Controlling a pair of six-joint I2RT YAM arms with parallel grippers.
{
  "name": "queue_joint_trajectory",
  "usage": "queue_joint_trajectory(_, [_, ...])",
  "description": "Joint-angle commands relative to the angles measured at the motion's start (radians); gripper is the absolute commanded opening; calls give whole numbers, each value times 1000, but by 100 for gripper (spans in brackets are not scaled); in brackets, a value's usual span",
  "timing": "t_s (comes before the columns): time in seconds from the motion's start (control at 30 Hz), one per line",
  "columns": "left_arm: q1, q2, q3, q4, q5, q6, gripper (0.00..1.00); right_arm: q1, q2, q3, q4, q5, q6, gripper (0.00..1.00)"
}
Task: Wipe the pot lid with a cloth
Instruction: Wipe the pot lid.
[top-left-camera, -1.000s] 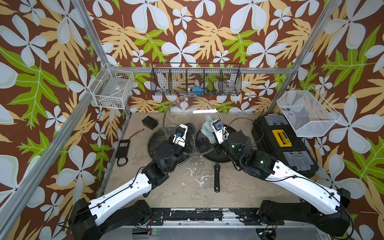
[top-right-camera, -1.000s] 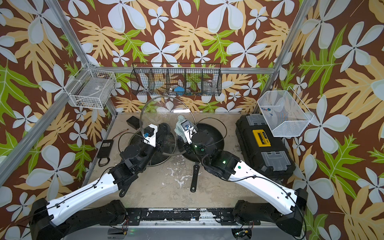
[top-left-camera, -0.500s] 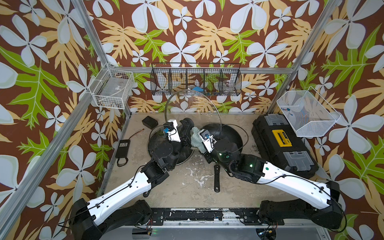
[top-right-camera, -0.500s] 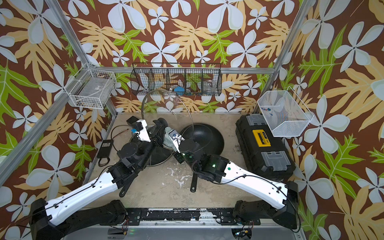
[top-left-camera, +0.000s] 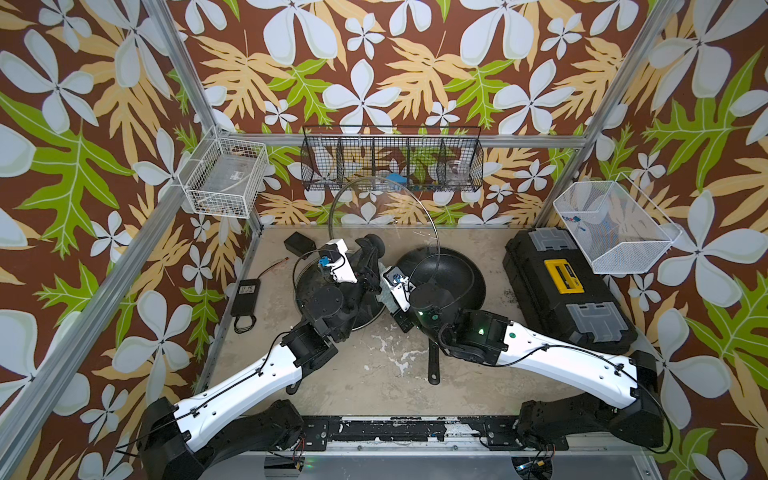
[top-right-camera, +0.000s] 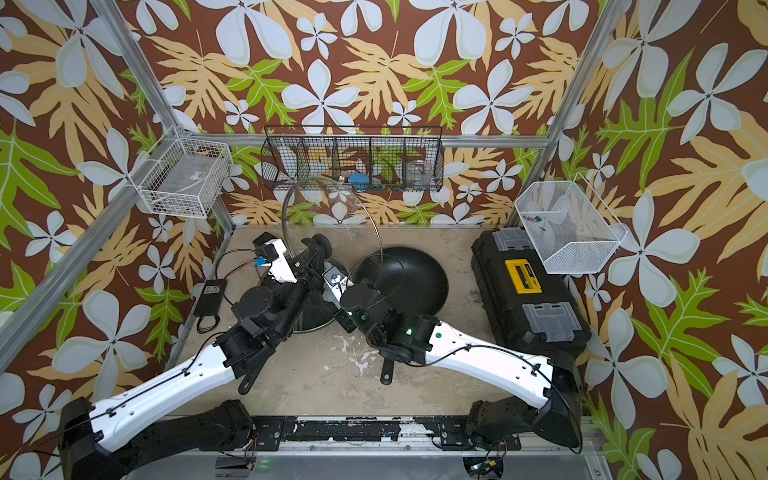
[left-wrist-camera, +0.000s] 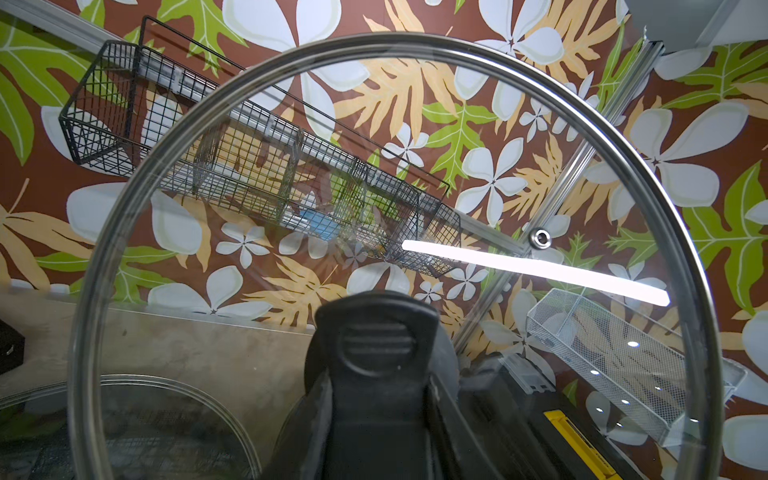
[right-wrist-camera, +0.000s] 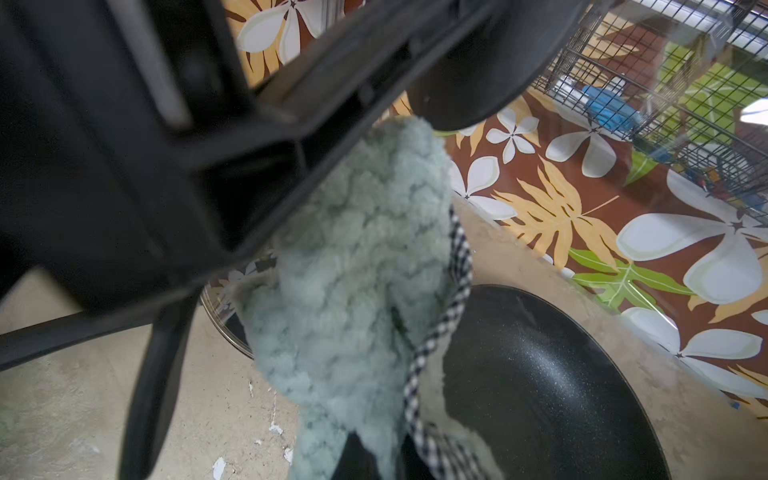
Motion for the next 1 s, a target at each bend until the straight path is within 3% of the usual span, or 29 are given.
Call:
queue_joint_trajectory(0.0, [-1, -16, 22, 152, 1, -20, 0, -6, -31, 12, 13, 101, -5, 0])
queue_joint_trajectory(0.27, [-1, -9, 17, 161, -6, 11, 0, -23, -222, -10, 85, 208, -78, 0])
queue_joint_trajectory(0.37, [1, -24, -16, 209, 29, 39, 0, -74, -269, -3, 69, 212, -89, 0])
queue_joint_trajectory(0.5, [45, -48, -44, 247, 157, 8, 0, -168, -318, -9, 48, 93, -51, 0])
queue_joint_trajectory(0.63, [99, -57, -56, 252, 240, -63, 0, -197, -342, -24, 72, -16, -44, 0])
queue_joint_trajectory(0.77, [125, -53, -64, 258, 258, -134, 0, -197, -352, -48, 121, -151, -47, 0])
queue_joint_trajectory(0.83, [125, -48, -66, 284, 276, -104, 0, -195, -361, -57, 141, -198, -52, 0])
queue_joint_trajectory(0.97, [124, -41, -62, 259, 207, -8, 0, -195, -421, -103, 219, -162, -35, 0])
